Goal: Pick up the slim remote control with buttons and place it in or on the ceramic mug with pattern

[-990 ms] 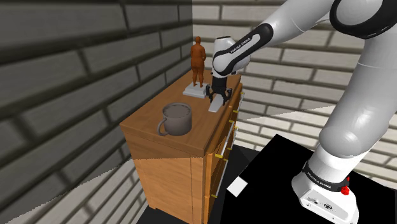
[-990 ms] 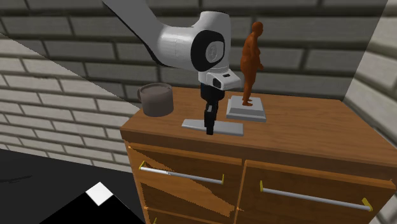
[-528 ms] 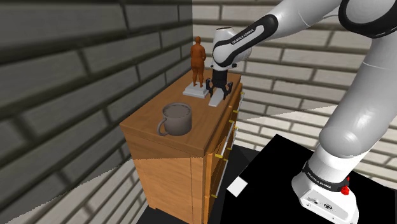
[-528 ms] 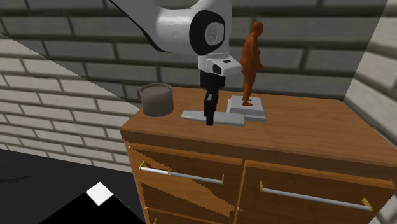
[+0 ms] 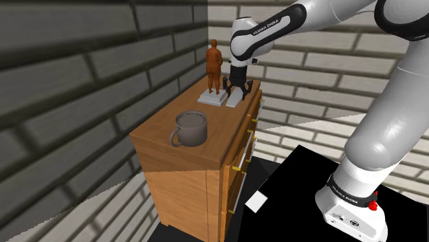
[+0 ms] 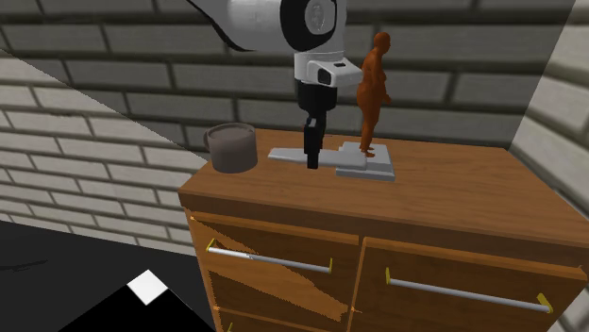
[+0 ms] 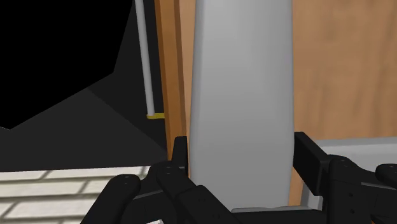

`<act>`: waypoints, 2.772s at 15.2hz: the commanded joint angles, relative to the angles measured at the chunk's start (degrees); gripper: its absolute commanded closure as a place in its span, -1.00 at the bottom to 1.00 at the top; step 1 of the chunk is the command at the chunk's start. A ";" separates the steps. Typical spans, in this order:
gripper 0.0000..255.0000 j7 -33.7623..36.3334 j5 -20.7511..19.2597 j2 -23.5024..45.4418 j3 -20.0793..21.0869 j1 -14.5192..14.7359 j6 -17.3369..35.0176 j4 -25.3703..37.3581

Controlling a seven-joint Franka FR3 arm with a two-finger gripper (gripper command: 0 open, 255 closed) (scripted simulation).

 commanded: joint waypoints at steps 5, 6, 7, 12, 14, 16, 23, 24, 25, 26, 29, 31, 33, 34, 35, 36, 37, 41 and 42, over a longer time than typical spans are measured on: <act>1.00 -0.22 0.32 -1.55 -0.03 -0.02 -4.47 2.95; 1.00 -0.25 0.36 -1.76 -0.03 -0.03 -5.22 3.49; 1.00 -0.28 0.40 -1.96 -0.04 -0.04 -5.97 4.05; 1.00 -0.40 0.55 -2.77 -0.08 -0.06 -9.74 7.01; 1.00 -0.43 0.58 -2.95 -0.09 -0.07 -10.78 7.88; 1.00 2.30 0.62 -2.98 1.34 1.23 -10.82 7.90; 1.00 12.09 0.25 -1.30 6.37 5.87 -11.30 9.98; 1.00 13.53 0.10 -0.83 7.07 6.55 -11.42 10.55; 1.00 14.97 -0.08 -0.30 7.77 7.23 -11.55 11.18; 1.00 16.42 -0.29 0.30 8.46 7.93 -11.70 11.88; 1.00 20.82 -1.15 2.43 10.50 10.06 -12.25 14.40; 1.00 23.78 -1.90 4.16 11.75 11.59 -12.74 16.44; 1.00 26.74 -2.81 6.13 12.95 13.19 -13.33 18.78; 1.00 28.22 -3.33 7.21 13.52 14.03 -13.67 20.07; 1.00 29.70 -3.88 8.35 14.05 14.90 -14.05 21.45; 1.00 31.17 -4.47 9.55 14.54 15.83 -14.47 22.91; 1.00 33.11 -5.31 11.25 15.16 17.11 -15.09 24.99; 1.00 33.28 -5.51 11.59 15.00 17.12 -12.12 22.34; 1.00 33.34 -5.59 11.71 14.97 17.12 -11.39 21.71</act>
